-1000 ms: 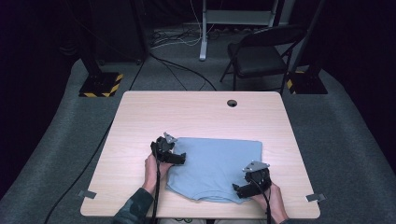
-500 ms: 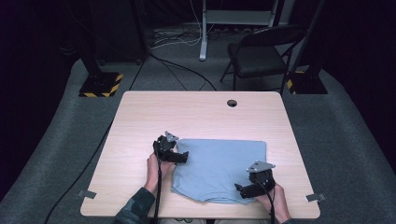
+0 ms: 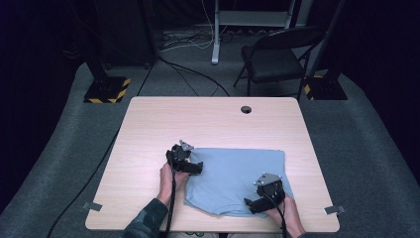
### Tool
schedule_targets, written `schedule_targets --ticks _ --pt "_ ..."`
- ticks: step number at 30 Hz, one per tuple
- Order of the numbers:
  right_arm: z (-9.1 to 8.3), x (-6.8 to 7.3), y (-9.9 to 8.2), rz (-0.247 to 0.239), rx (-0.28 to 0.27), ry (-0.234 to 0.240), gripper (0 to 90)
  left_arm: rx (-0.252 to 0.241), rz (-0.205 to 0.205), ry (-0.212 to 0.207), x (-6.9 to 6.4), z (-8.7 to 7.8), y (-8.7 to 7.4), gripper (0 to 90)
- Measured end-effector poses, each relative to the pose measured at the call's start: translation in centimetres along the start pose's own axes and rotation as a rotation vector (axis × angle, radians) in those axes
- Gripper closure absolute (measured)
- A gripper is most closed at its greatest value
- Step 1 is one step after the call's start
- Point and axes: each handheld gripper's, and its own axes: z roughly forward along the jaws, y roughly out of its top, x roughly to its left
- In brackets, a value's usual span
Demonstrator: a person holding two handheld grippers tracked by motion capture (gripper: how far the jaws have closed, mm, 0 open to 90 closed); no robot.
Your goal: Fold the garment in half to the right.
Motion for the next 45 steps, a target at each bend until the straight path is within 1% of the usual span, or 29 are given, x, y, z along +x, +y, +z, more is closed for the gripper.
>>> schedule_targets --ticks 2,5,7,8,9,11,13,14,16,17,19,21,22,24,25,30,32,34,35,36,37,38,39,40,41,42,43,44,45 --pt "-0.1 -0.1 -0.1 0.005 0.004 -0.001 3.4 -0.003 -0.001 -0.008 -0.2 0.1 0.0 1.2" --pt "-0.4 -0.4 -0.4 0.005 0.010 -0.003 3.5 0.002 0.009 -0.023 -0.2 0.0 0.1 1.2" --pt "-0.6 -0.4 -0.4 0.014 0.004 0.000 4.1 0.001 -0.003 -0.036 0.1 -0.2 0.1 1.2" --pt "-0.6 -0.4 -0.4 0.014 0.004 0.000 4.1 0.001 -0.003 -0.036 0.1 -0.2 0.1 1.1" --pt "-0.6 -0.4 -0.3 0.013 -0.006 0.001 4.2 -0.008 -0.016 -0.039 0.4 -0.4 0.2 1.1" --pt "-0.6 0.1 0.3 0.013 -0.039 0.023 4.3 -0.010 -0.026 -0.039 0.6 -0.5 0.2 1.1" --pt "-0.2 0.6 0.8 -0.003 -0.050 0.031 4.3 0.000 -0.021 -0.033 0.6 -0.4 0.2 1.1" --pt "0.0 0.8 1.0 -0.010 -0.044 0.030 4.4 0.007 -0.026 -0.037 0.6 -0.2 0.1 1.1" --pt "0.5 1.0 1.1 -0.022 -0.023 0.027 4.2 0.017 -0.021 -0.040 0.5 0.0 0.0 1.1" --pt "0.6 1.1 1.0 -0.024 -0.014 0.026 4.1 0.015 -0.024 -0.040 0.4 0.1 0.0 1.0" --pt "0.6 0.9 0.8 -0.017 -0.013 0.028 4.1 0.017 -0.015 -0.033 0.3 0.1 0.1 0.9" --pt "0.4 0.8 0.6 -0.022 -0.001 0.008 3.9 0.015 -0.018 -0.032 0.2 0.1 0.1 0.9" --pt "0.3 0.7 0.5 -0.016 -0.001 0.008 4.0 0.011 -0.022 -0.034 0.1 0.2 0.1 0.9" --pt "0.1 0.5 0.2 -0.007 0.001 0.014 4.0 0.010 -0.012 -0.038 -0.2 0.2 0.1 0.8" --pt "0.0 0.4 0.1 -0.006 0.005 0.013 4.0 0.008 -0.011 -0.039 -0.3 0.3 0.2 0.7" --pt "-0.4 0.1 -0.3 0.002 0.017 0.004 3.9 0.008 0.021 -0.044 -1.0 0.4 0.5 0.7" --pt "-0.6 0.0 -0.4 0.006 0.015 0.006 4.0 0.006 0.028 -0.040 -0.9 0.3 0.6 0.8" --pt "-0.6 0.0 -0.3 0.008 0.005 0.005 4.3 -0.003 0.022 -0.034 -0.6 0.0 0.7 1.1" --pt "-0.6 0.3 0.3 0.006 -0.020 0.016 4.4 -0.016 0.012 -0.017 -0.2 -0.4 0.9 1.2" --pt "-0.6 0.3 0.3 0.006 -0.020 0.016 4.4 -0.016 0.012 -0.017 -0.2 -0.4 0.9 1.4" --pt "-0.5 0.9 1.0 -0.007 -0.040 0.023 4.4 -0.020 0.007 0.005 0.2 -0.6 1.0 1.7" --pt "-0.4 1.3 1.4 -0.019 -0.048 0.022 4.6 -0.020 0.007 0.005 0.2 -0.6 1.0 1.7" --pt "-0.4 1.3 1.4 -0.019 -0.048 0.022 4.6 -0.018 0.003 0.008 0.3 -0.6 1.0 1.7" --pt "0.2 1.8 1.8 -0.042 -0.037 0.030 4.8 -0.003 0.008 0.014 0.4 -0.3 1.0 1.7" --pt "0.6 2.0 1.9 -0.050 -0.019 0.029 5.0 -0.003 0.008 0.014 0.4 -0.3 1.0 1.7" --pt "0.6 2.0 1.9 -0.050 -0.019 0.029 5.0 0.001 0.002 0.012 0.3 -0.1 0.9 1.7" --pt "1.1 2.0 1.7 -0.063 0.001 0.026 4.5 0.009 0.014 0.013 0.2 0.1 0.9 1.8" --pt "1.1 2.0 1.7 -0.063 0.001 0.026 4.5 0.009 0.014 0.013 0.2 0.1 0.9 1.8" --pt "1.1 1.8 1.6 -0.048 0.003 0.040 4.4 0.012 0.018 0.014 0.0 0.2 0.9 1.8"
